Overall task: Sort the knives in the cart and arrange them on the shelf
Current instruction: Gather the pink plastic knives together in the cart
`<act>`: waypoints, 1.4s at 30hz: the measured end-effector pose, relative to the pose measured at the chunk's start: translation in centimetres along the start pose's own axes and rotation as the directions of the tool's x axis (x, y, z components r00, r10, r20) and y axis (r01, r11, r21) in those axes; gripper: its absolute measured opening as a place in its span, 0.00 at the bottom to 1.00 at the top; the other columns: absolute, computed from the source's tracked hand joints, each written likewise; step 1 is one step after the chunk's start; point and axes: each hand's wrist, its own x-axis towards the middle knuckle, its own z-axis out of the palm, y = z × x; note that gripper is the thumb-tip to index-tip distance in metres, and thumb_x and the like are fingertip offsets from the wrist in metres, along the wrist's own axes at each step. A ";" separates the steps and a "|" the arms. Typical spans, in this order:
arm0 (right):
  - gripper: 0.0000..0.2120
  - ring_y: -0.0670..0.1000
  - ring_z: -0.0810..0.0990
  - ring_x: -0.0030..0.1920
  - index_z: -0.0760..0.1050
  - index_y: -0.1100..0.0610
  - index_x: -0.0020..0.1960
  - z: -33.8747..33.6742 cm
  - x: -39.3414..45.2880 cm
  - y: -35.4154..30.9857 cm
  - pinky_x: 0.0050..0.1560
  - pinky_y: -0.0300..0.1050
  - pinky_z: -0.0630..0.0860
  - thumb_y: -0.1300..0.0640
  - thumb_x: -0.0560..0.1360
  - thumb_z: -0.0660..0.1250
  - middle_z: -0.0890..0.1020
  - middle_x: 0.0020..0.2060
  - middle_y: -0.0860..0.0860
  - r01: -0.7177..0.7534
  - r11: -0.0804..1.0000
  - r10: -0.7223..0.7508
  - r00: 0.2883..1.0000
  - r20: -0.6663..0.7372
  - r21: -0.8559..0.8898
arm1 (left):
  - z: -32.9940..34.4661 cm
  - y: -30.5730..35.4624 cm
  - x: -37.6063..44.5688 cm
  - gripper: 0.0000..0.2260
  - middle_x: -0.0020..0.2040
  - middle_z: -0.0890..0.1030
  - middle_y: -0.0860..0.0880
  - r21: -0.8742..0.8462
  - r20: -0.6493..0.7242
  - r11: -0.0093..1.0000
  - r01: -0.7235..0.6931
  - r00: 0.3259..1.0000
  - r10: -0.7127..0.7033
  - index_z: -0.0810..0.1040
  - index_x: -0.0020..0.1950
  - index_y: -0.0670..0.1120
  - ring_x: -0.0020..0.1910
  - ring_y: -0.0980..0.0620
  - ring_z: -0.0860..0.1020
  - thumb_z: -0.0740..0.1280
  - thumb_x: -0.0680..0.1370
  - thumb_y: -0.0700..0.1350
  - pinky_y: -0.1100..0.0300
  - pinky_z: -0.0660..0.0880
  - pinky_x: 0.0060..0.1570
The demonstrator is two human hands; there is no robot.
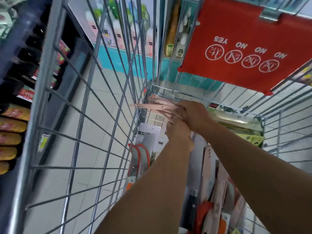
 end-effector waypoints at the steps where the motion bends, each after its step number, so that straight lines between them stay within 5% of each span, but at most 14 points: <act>1: 0.08 0.56 0.79 0.52 0.79 0.51 0.55 0.1 0.1 0.2 0.50 0.48 0.75 0.53 0.78 0.64 0.83 0.50 0.53 -0.013 1.000 0.013 1.000 -0.004 0.004 | -0.1 0.1 -0.4 0.15 0.61 0.77 0.41 0.000 0.000 1.000 0.019 1.000 -0.019 0.73 0.65 0.44 0.54 0.43 0.79 0.56 0.82 0.47 0.57 0.75 0.43; 4: 0.10 0.56 0.79 0.52 0.78 0.50 0.57 0.0 -0.2 1.0 0.48 0.46 0.73 0.55 0.79 0.62 0.82 0.51 0.52 -0.052 0.999 0.052 0.998 -0.046 -0.005 | -0.9 0.3 -0.5 0.17 0.63 0.76 0.41 -0.077 0.021 0.995 0.061 0.998 -0.059 0.68 0.70 0.43 0.61 0.43 0.76 0.53 0.84 0.46 0.57 0.72 0.45; 8: 0.15 0.59 0.78 0.54 0.75 0.52 0.61 -0.5 -0.8 2.5 0.46 0.46 0.70 0.62 0.78 0.58 0.81 0.55 0.55 -0.149 0.980 0.134 0.984 -0.118 -0.129 | -1.7 -0.5 0.0 0.11 0.43 0.75 0.49 -0.032 0.002 0.995 0.095 0.995 -0.095 0.73 0.59 0.48 0.36 0.53 0.72 0.53 0.83 0.48 0.63 0.69 0.35; 10: 0.15 0.59 0.78 0.53 0.75 0.54 0.61 -0.4 -1.1 2.9 0.44 0.44 0.67 0.63 0.78 0.58 0.81 0.53 0.56 -0.202 0.969 0.182 0.973 -0.144 -0.139 | -1.6 -1.1 0.2 0.11 0.47 0.75 0.46 0.042 -0.014 0.994 0.105 0.994 -0.104 0.75 0.54 0.52 0.38 0.51 0.74 0.53 0.83 0.50 0.60 0.72 0.36; 13: 0.15 0.58 0.77 0.52 0.77 0.54 0.59 0.3 -1.0 3.0 0.45 0.44 0.68 0.65 0.76 0.59 0.81 0.52 0.56 -0.191 0.976 0.174 0.974 -0.146 -0.109 | -1.2 -1.2 0.0 0.15 0.66 0.74 0.41 0.176 0.042 0.978 0.116 0.991 -0.125 0.73 0.63 0.50 0.64 0.43 0.74 0.52 0.83 0.52 0.51 0.71 0.62; 16: 0.17 0.57 0.78 0.50 0.79 0.51 0.56 0.9 -1.2 3.0 0.49 0.47 0.73 0.66 0.74 0.60 0.82 0.50 0.54 -0.150 0.983 0.132 0.979 -0.156 -0.108 | -1.5 -1.0 -0.8 0.21 0.71 0.68 0.40 0.360 0.147 0.933 -0.029 0.989 -0.026 0.66 0.72 0.42 0.59 0.48 0.72 0.50 0.83 0.50 0.49 0.68 0.63; 18: 0.17 0.57 0.78 0.51 0.78 0.51 0.57 1.3 -1.9 3.0 0.54 0.49 0.73 0.66 0.74 0.60 0.82 0.50 0.55 -0.130 0.980 0.109 0.984 -0.143 -0.149 | -2.7 -0.9 -1.3 0.19 0.70 0.69 0.38 0.592 0.185 0.776 -0.220 0.973 0.135 0.66 0.72 0.42 0.57 0.47 0.72 0.50 0.83 0.48 0.50 0.70 0.62; 20: 0.18 0.58 0.78 0.54 0.78 0.51 0.59 1.7 -3.1 2.7 0.57 0.50 0.73 0.65 0.73 0.60 0.81 0.52 0.56 -0.112 0.987 0.096 0.986 -0.137 -0.118 | -4.7 -1.7 -1.3 0.19 0.69 0.69 0.38 0.798 0.245 0.475 -0.371 0.920 0.308 0.63 0.74 0.42 0.61 0.42 0.71 0.51 0.83 0.44 0.49 0.67 0.64; 24: 0.23 0.57 0.70 0.66 0.70 0.52 0.69 3.5 -6.2 2.2 0.66 0.52 0.68 0.63 0.74 0.60 0.74 0.66 0.52 -0.051 0.997 0.039 0.982 -0.186 -0.061 | -9.4 -3.5 -2.4 0.24 0.71 0.64 0.42 0.842 0.403 0.149 -0.519 0.788 0.466 0.58 0.76 0.44 0.70 0.41 0.62 0.57 0.80 0.43 0.49 0.62 0.69; 27: 0.23 0.57 0.65 0.70 0.65 0.53 0.72 5.3 -9.5 1.3 0.68 0.54 0.65 0.60 0.77 0.58 0.68 0.71 0.52 -0.089 0.996 0.087 0.988 -0.129 -0.006 | -12.4 -4.2 -3.5 0.27 0.75 0.59 0.43 0.897 0.401 -0.012 -0.443 0.801 0.444 0.55 0.77 0.45 0.74 0.43 0.56 0.60 0.79 0.45 0.49 0.56 0.73; 33: 0.26 0.54 0.56 0.75 0.55 0.55 0.77 8.9 -16.4 -1.3 0.74 0.49 0.54 0.56 0.80 0.57 0.58 0.76 0.53 -0.169 0.985 0.166 0.983 0.084 0.033 | -17.7 -5.0 -6.0 0.43 0.78 0.39 0.48 0.938 0.341 -0.069 -0.340 0.866 0.367 0.37 0.77 0.52 0.76 0.42 0.49 0.67 0.75 0.50 0.45 0.53 0.73; 37: 0.25 0.55 0.60 0.73 0.58 0.55 0.76 10.5 -19.8 -2.7 0.70 0.49 0.60 0.55 0.80 0.58 0.61 0.75 0.53 -0.164 0.986 0.159 0.981 0.115 0.036 | -20.0 -5.8 -6.6 0.39 0.77 0.44 0.44 0.960 0.274 -0.147 -0.238 0.904 0.329 0.43 0.78 0.51 0.75 0.40 0.50 0.64 0.76 0.58 0.44 0.55 0.71; 40: 0.16 0.57 0.69 0.65 0.70 0.57 0.67 11.1 -21.6 -2.9 0.61 0.47 0.65 0.56 0.80 0.57 0.73 0.65 0.55 -0.134 0.990 0.128 0.984 0.125 0.036 | -21.0 -6.4 -7.1 0.37 0.76 0.48 0.44 0.953 0.297 -0.173 -0.250 0.887 0.354 0.46 0.77 0.53 0.72 0.39 0.56 0.64 0.76 0.60 0.43 0.61 0.69; 42: 0.11 0.58 0.75 0.56 0.75 0.57 0.52 11.5 -22.4 -2.7 0.50 0.46 0.66 0.55 0.81 0.55 0.78 0.52 0.55 -0.098 0.994 0.092 0.989 0.119 0.047 | -21.6 -6.7 -7.2 0.38 0.75 0.50 0.43 0.953 0.301 -0.151 -0.264 0.888 0.348 0.47 0.77 0.53 0.70 0.38 0.60 0.64 0.75 0.62 0.44 0.65 0.67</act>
